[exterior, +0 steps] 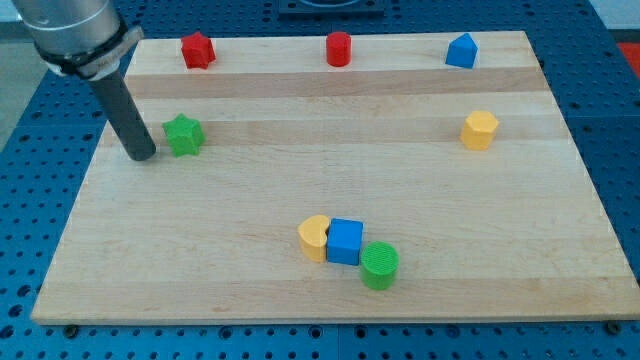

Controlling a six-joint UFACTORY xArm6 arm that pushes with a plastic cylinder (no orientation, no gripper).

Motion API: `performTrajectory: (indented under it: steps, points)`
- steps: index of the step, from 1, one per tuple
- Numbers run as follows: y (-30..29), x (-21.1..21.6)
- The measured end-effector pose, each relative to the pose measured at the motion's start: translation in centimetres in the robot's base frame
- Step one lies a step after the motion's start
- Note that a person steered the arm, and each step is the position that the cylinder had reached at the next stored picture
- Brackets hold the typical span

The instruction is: Push the green star towards the down

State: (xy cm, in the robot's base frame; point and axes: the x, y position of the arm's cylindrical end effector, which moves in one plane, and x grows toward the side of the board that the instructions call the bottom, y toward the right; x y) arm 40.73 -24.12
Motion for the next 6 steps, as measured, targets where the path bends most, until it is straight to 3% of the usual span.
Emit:
performTrajectory:
  steps: [2, 6]
  points:
    - [0.8, -3.6]
    - [9.2, 2.4]
